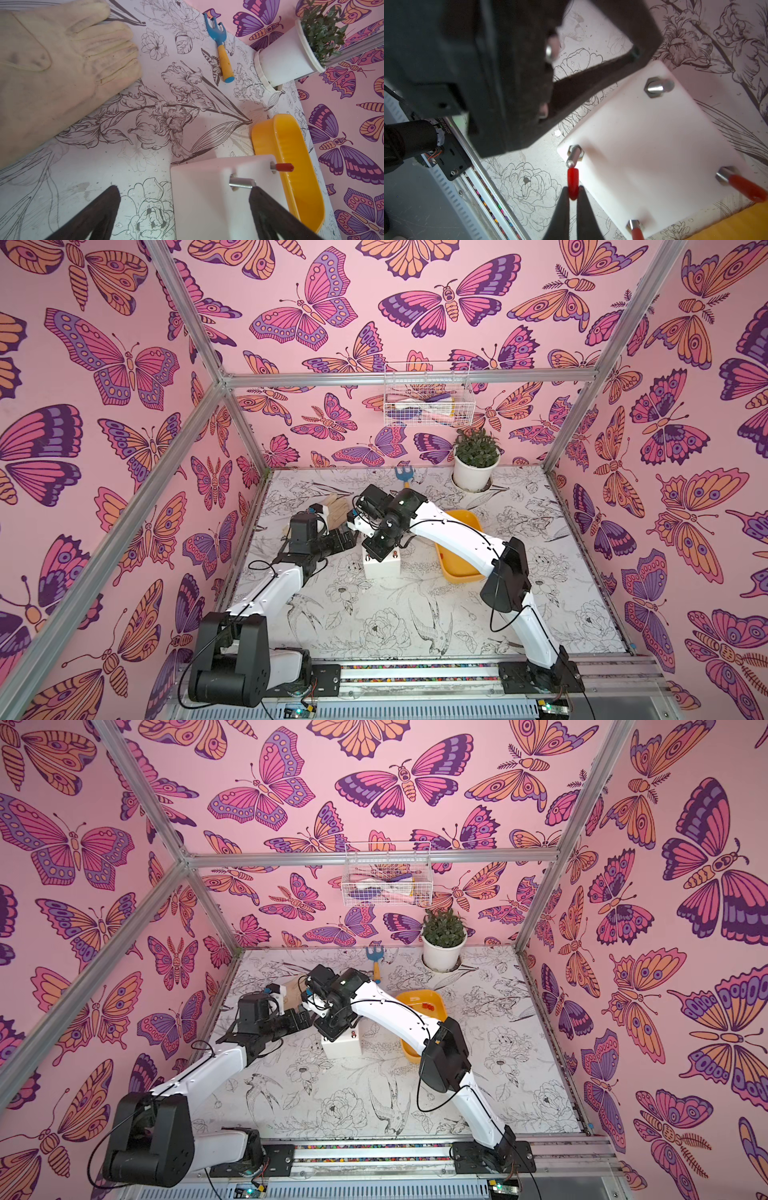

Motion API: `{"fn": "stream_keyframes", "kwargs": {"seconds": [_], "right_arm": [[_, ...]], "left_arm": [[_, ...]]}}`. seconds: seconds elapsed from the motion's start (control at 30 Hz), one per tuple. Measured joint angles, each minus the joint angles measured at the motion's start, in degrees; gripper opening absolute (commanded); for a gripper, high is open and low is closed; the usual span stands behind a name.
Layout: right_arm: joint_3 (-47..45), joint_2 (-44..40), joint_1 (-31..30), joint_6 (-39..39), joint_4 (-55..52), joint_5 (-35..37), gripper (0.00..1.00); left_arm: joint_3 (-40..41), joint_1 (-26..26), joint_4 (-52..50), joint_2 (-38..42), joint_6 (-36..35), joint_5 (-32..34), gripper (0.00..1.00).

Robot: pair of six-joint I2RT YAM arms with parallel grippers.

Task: Cover the protruding screws with screw protection sleeves
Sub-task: Attach the screw protection sleeve to the screw.

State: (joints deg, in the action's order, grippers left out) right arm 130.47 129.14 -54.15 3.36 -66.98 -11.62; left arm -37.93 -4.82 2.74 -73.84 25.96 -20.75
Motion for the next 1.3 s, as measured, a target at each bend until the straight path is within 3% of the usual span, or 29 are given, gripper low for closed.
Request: {"fn": "stream_keyframes", "kwargs": {"seconds": [0.23, 1.3], "right_arm": [[0.42, 0.61, 0.00, 0.00, 0.07, -0.22, 0.10], [5.38, 3.32, 0.00, 0.00, -0.37, -0.46, 0.10]], "left_arm": [[1.11, 1.18, -0.87, 3.65, 0.00, 0.44, 0.99], [5.29, 1.86, -1.29, 5.49, 0.04, 0.81, 0.99]]}}
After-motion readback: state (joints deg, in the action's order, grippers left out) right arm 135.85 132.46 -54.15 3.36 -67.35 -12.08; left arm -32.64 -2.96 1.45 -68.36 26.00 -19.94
